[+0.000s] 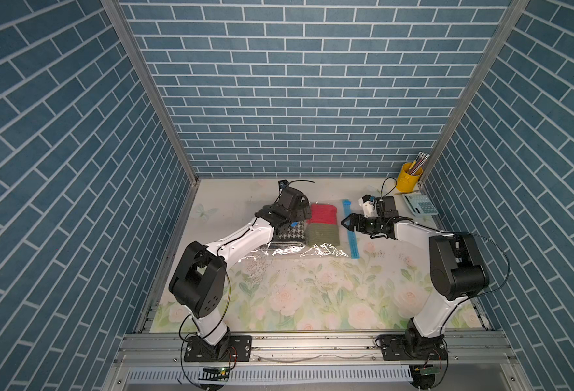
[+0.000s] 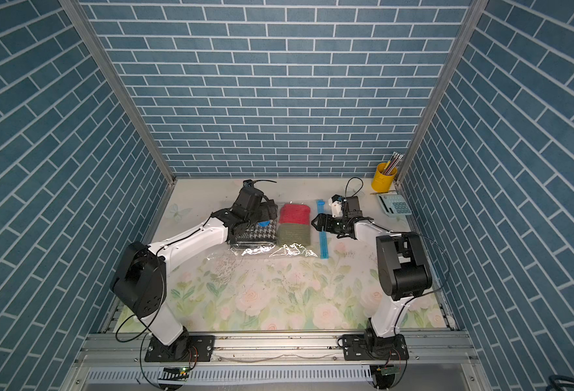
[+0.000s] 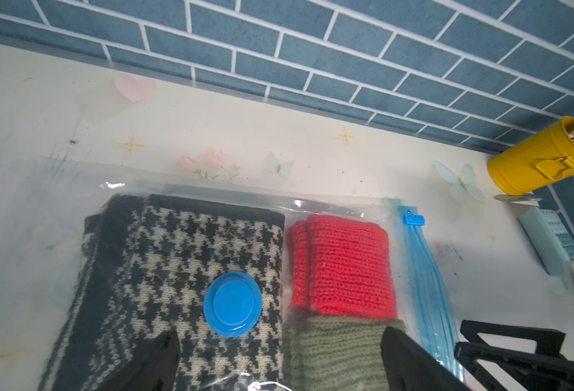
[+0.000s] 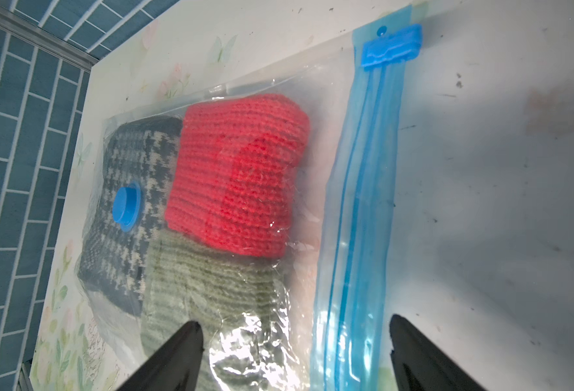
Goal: Take the scarf out of the vacuum bag
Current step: Open the vacuum bag at the center of the board.
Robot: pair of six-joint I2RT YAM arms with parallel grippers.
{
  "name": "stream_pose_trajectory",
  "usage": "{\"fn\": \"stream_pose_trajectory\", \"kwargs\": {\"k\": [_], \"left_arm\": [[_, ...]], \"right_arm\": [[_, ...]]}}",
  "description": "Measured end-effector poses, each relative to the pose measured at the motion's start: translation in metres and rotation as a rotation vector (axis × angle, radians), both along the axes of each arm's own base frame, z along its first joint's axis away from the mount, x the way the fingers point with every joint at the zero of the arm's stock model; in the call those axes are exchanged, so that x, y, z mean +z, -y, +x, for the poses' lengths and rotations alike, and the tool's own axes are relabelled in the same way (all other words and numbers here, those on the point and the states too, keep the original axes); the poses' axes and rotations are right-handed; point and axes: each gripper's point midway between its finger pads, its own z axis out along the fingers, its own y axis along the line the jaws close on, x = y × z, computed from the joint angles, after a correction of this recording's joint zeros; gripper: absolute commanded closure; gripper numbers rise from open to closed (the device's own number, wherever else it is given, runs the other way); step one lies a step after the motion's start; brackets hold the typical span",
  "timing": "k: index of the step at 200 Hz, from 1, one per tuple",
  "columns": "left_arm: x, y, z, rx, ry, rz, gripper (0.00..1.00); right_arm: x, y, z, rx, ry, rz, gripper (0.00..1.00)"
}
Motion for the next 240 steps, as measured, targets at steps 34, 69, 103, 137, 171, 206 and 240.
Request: {"fn": "stream_pose_trajectory", "kwargs": {"k": [34,69,103,137,171,206,240], "left_arm": [[0.01,0.005,0.001,-0.025,0.039,-0.027,0.01],[0.021,0.0,-0.008,-0.038,0.078,-0.051,0.01],[0.031,-0.001,-0.012,-0.044,0.107,-0.073,0.02],[0.032,0.001,-0.012,-0.053,0.114,-0.085,0.05],[0.031,0.003,-0.012,-0.064,0.113,-0.09,0.08],[0.032,0.003,-0.013,-0.065,0.117,-0.092,0.12],[0.031,0.002,-0.015,-0.065,0.115,-0.091,0.12]], "right_arm": [[-0.01,0.001,-0.008,0.004,-0.022,-0.001,0.12],[-0.012,-0.003,-0.01,0.019,-0.02,0.02,0.12],[-0.006,-0.009,-0.009,0.041,0.001,0.058,0.12],[-0.006,-0.012,-0.012,0.057,0.004,0.077,0.12],[-0.004,-0.014,-0.012,0.067,0.011,0.091,0.13],[-0.005,-0.015,-0.013,0.063,0.007,0.102,0.13],[-0.002,-0.015,-0.013,0.062,0.016,0.107,0.17]]}}
